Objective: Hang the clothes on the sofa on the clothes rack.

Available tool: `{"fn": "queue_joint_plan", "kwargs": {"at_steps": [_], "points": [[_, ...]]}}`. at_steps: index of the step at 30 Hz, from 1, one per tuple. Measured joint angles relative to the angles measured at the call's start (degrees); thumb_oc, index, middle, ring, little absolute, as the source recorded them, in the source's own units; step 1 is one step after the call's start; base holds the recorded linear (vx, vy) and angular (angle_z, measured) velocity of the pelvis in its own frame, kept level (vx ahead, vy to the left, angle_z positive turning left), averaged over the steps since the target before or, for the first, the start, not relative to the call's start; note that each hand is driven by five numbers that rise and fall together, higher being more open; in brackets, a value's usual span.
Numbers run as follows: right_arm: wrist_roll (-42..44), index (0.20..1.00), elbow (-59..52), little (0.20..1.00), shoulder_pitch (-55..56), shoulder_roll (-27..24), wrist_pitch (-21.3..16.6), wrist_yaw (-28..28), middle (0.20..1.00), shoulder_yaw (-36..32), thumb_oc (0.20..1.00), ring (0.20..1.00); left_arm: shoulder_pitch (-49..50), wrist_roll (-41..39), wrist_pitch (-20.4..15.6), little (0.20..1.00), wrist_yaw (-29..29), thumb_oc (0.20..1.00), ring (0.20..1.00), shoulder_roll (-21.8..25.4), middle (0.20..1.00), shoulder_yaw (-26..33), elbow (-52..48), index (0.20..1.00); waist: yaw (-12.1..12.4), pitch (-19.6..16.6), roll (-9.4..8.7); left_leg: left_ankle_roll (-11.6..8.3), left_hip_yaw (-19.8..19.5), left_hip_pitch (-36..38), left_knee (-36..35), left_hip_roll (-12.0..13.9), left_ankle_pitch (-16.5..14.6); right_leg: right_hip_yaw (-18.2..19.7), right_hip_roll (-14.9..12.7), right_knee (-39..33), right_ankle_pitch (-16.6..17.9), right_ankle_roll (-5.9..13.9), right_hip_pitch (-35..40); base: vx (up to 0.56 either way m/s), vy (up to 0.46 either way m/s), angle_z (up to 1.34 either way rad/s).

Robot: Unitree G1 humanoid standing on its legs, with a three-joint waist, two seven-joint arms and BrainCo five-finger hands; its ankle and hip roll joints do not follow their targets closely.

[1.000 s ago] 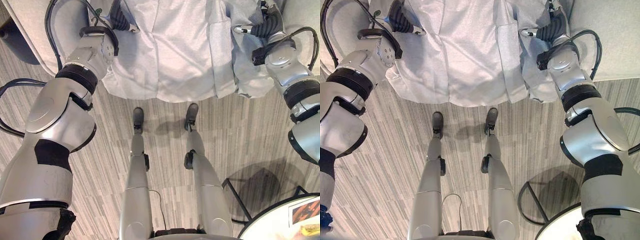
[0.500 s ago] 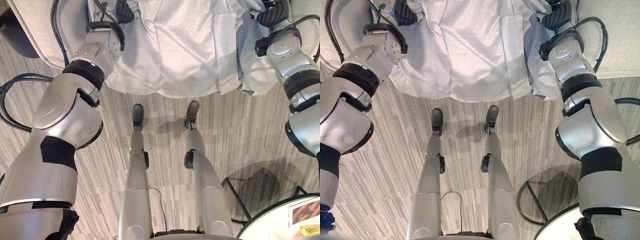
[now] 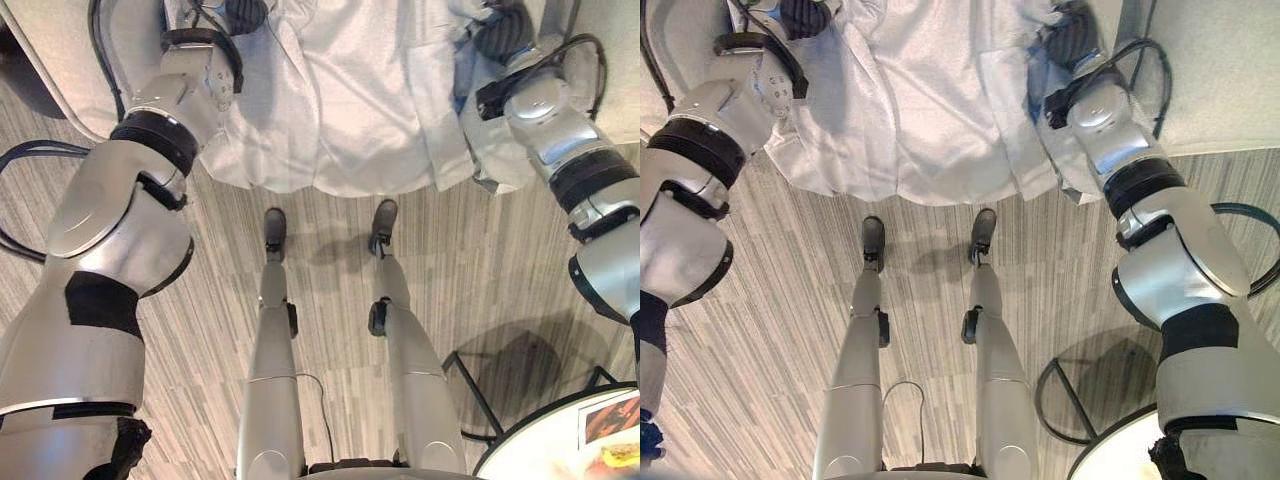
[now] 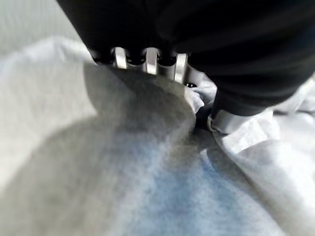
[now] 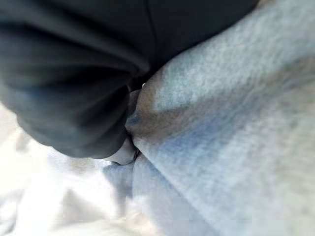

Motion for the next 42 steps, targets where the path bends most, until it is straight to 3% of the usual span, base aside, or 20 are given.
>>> {"fn": "queue_joint_plan", "kwargs": {"at_steps": [3,5,10,15,19,21,23,24,25,29,36,42], "points": [[-5.11,0.2,-5.94,0.2,2.59,-1.2,0.05,-2.94,0.2,-0.74,0.2,0.2,3.54,-0.12,0.18,0.2,2.81,0.2,0.2,1.65,0.2,5.05,-4.9,0.2,0.14,0.21,0.25,-0.06,-0.02,2.7,-1.0,0.15,0.13,-0.06,0.06,0.0,-0.07,0.05,2.26,0.02,-0.07,-0.02],[-10.17,0.2,-13.08,0.2,6.09,-3.11,0.05,-5.94,0.2,-5.97,0.2,0.2,8.43,-0.11,0.45,0.2,5.67,0.2,0.2,3.18,0.2,12.1,-13.17,0.2,0.74,2.12,0.55,-0.08,0.05,6.21,-1.72,0.24,0.16,-0.09,0.14,0.0,-0.35,0.09,5.35,0.0,-0.061,-0.01],[-20.56,0.2,-20.88,0.2,10.24,-5.14,0.02,-11.51,0.2,-12.07,0.2,0.2,15.71,0.46,1.19,0.2,10.85,0.2,0.2,6.34,0.2,18.12,-23.22,0.2,1.46,2.28,0.92,-0.37,-0.16,14.49,-4.64,0.82,0.73,-0.95,0.54,-0.02,-1.69,0.26,12.49,0.02,-0.07,0.01],[-27.08,0.2,-27.44,0.2,15.9,-5.89,1.21,-12.61,0.2,-19.36,0.2,0.2,22.95,4.07,2.15,0.2,11.81,0.2,0.2,7.71,0.2,26.05,-33.38,0.2,2.23,2.51,2.08,-0.25,-0.12,22.56,-6.5,0.85,0.98,-1.52,0.39,-0.02,-2.8,0.21,19.94,0.06,-0.092,0.03],[-29.86,0.2,-32.49,0.2,23.18,-6.37,1.38,-12.38,0.2,-26.27,0.2,0.2,31.6,5.24,2.13,0.2,11.87,0.2,0.2,8.08,0.2,34.88,-39.51,0.2,2.51,1.75,4.04,-0.01,-0.26,28.87,-6.91,1.0,0.15,-1.86,0.3,-0.02,-4.37,0.53,26.46,0.09,-0.072,0.06],[-30.0,0.2,-32.9,0.2,25.64,-6.61,1.55,-11.92,0.2,-27.97,0.2,0.2,34.91,5.47,2.18,0.2,11.76,0.2,0.2,7.09,0.2,37.23,-39.76,0.2,2.48,-0.94,5.74,0.39,-0.54,29.83,-6.94,1.12,-1.29,-2.85,0.06,-0.02,-5.92,1.13,28.0,0.15,-0.113,0.14],[-30.95,0.2,-35.53,0.2,28.34,-6.96,2.56,-10.64,0.2,-30.39,0.2,0.2,38.42,6.24,2.27,0.2,10.66,0.2,0.2,5.04,0.2,40.01,-42.3,0.2,2.83,-0.12,7.21,0.19,-0.8,34.71,-6.93,0.92,-1.16,-3.23,-0.05,-0.02,-5.85,0.8,33.09,0.08,-0.078,0.14],[-31.19,0.2,-36.6,0.2,31.35,-7.01,2.49,-10.39,0.2,-31.19,0.2,0.2,41.29,7.02,2.12,0.2,10.55,0.2,0.2,3.49,0.2,41.03,-43.5,0.2,2.85,-1.64,7.79,0.02,-1.16,36.07,-6.95,0.85,-1.43,-3.65,-0.15,-0.03,-6.56,1.1,34.81,0.14,-0.094,0.33],[-32.06,0.2,-36.99,0.2,36.33,-7.12,2.57,-9.57,0.2,-31.89,0.2,0.2,45.44,7.45,1.76,0.2,10.0,0.2,0.2,1.61,0.2,40.95,-43.74,0.2,2.78,-7.56,8.52,0.16,-1.79,36.09,-6.96,0.94,-3.25,-4.95,-0.26,-0.04,-8.5,1.72,35.47,0.16,-0.126,0.31],[-32.16,0.2,-36.67,0.2,39.04,-7.06,2.54,-7.5,0.2,-33.79,0.2,0.2,47.73,7.83,1.75,0.2,6.91,0.2,0.2,0.71,0.2,42.04,-43.78,0.2,3.03,-13.31,8.45,0.66,-2.12,38.84,-6.96,0.79,-3.7,-5.89,-0.36,-0.05,-9.07,1.67,38.62,0.13,-0.082,0.12],[-31.92,0.2,-35.71,0.2,38.97,-8.24,2.58,-5.34,0.2,-36.35,0.2,0.2,46.72,10.54,1.57,0.2,3.27,0.2,0.2,0.94,0.2,42.52,-44.96,0.2,3.29,-14.56,8.46,0.55,-3.63,44.02,-6.96,1.09,-4.3,-7.72,-0.23,-0.05,-10.34,1.76,44.89,0.11,-0.055,0.12],[-31.96,0.2,-35.3,0.2,38.93,-8.29,2.56,-5.2,0.2,-35.92,0.2,0.2,46.47,11.7,1.61,0.2,2.13,0.2,0.2,0.94,0.2,42.23,-44.86,0.2,4.83,-20.08,7.21,0.55,-4.58,46.78,-6.96,1.39,-5.35,-8.42,0.1,-0.09,-11.71,2.13,48.25,0.04,-0.086,0.09]]}}
